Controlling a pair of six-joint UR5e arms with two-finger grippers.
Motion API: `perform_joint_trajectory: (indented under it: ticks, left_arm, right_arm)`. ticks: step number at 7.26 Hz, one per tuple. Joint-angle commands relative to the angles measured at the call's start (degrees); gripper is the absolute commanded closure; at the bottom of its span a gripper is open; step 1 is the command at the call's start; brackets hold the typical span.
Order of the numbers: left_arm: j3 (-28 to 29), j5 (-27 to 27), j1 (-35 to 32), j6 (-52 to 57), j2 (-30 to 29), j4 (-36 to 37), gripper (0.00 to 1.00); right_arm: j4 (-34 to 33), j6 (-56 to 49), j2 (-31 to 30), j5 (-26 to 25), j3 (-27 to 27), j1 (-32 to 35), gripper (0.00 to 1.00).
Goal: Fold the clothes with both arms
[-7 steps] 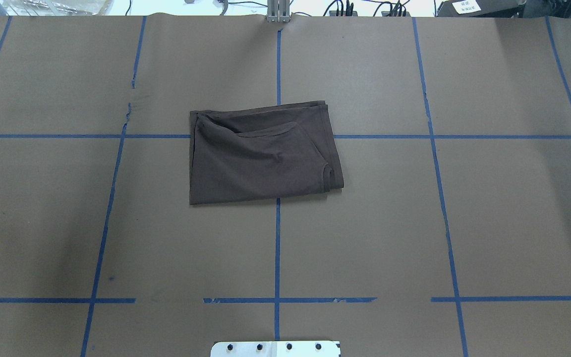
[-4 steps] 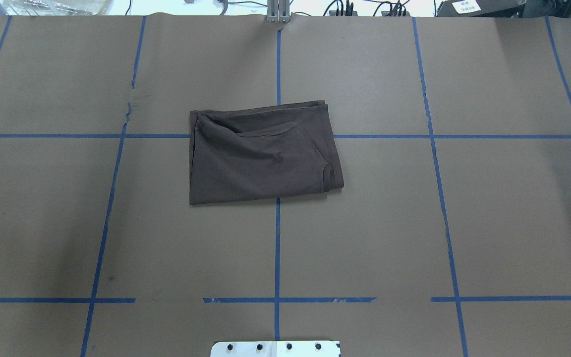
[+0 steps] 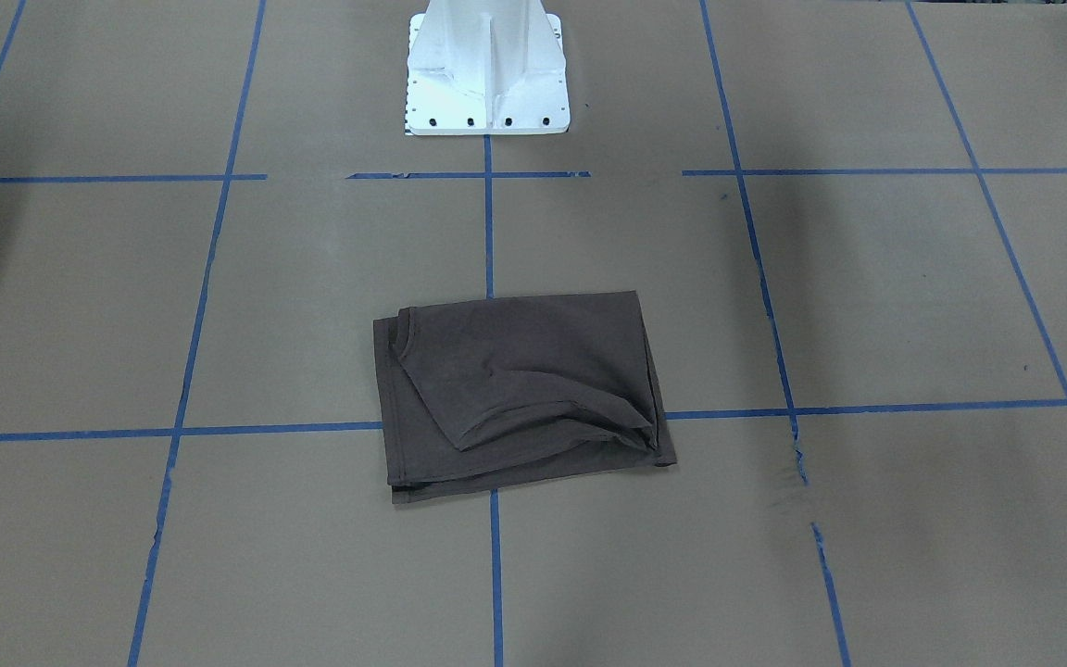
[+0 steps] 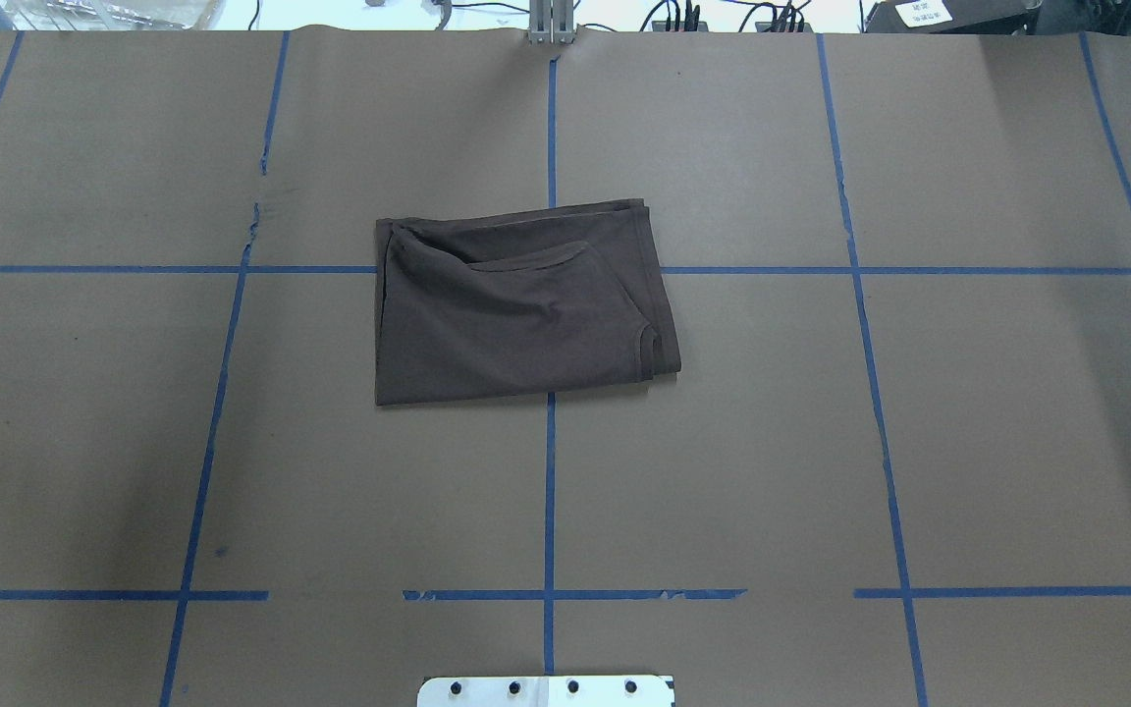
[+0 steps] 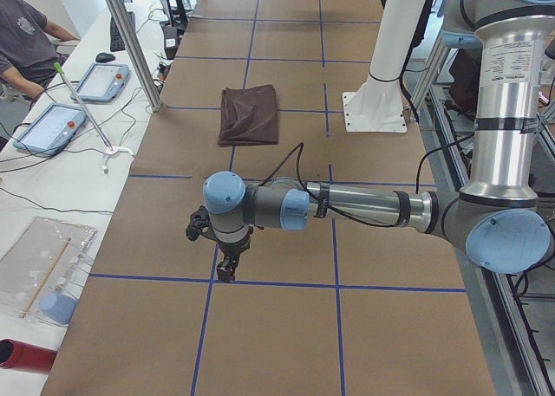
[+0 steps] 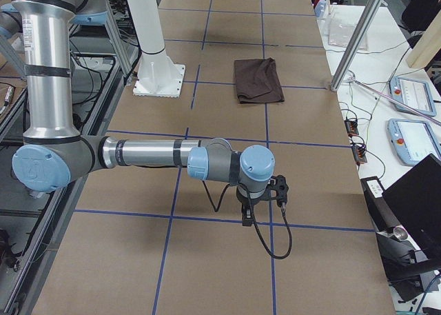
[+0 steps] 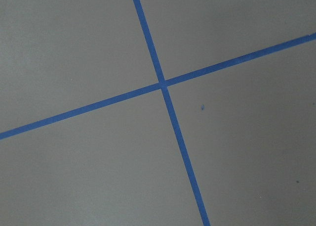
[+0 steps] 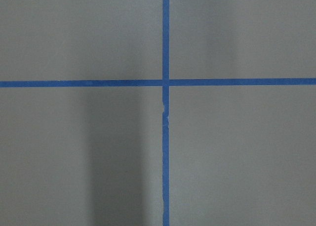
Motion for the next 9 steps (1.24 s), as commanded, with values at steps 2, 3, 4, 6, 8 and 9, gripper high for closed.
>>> perform_joint_trajectory:
  ticks: [2, 3, 4, 6, 8, 9]
  left_arm:
    - [-0.7, 0.01, -0.17, -7.68, -0.17, -0.09, 0.0]
    - [-0.62, 0.01, -0.17, -8.58, 0.0, -0.09, 0.0]
    - [-0.62, 0.01, -0.17, -10.33, 0.0, -0.09, 0.0]
    - [-0.53, 0.01, -0.25, -11.75, 0.0, -0.09, 0.0]
    - [-0.62, 0.01, -0.17, -13.69, -0.17, -0.09, 0.0]
    - [-0.62, 0.01, -0.17, -14.82, -0.18, -0.09, 0.0]
  right_arm:
    - [0.01, 3.25, 0.71, -0.73, 0.36, -1.07, 0.0]
    - [0.01, 3.17, 0.71, -0.64, 0.36, -1.16, 0.0]
    - [0.01, 2.99, 0.71, -0.64, 0.36, -1.16, 0.0]
    - [0.01, 2.82, 0.71, -0.38, 0.45, -1.16, 0.0]
    - [0.01, 2.82, 0.71, -0.38, 0.45, -1.16, 0.0]
    - [0.01, 2.82, 0.71, -0.29, 0.45, -1.16, 0.0]
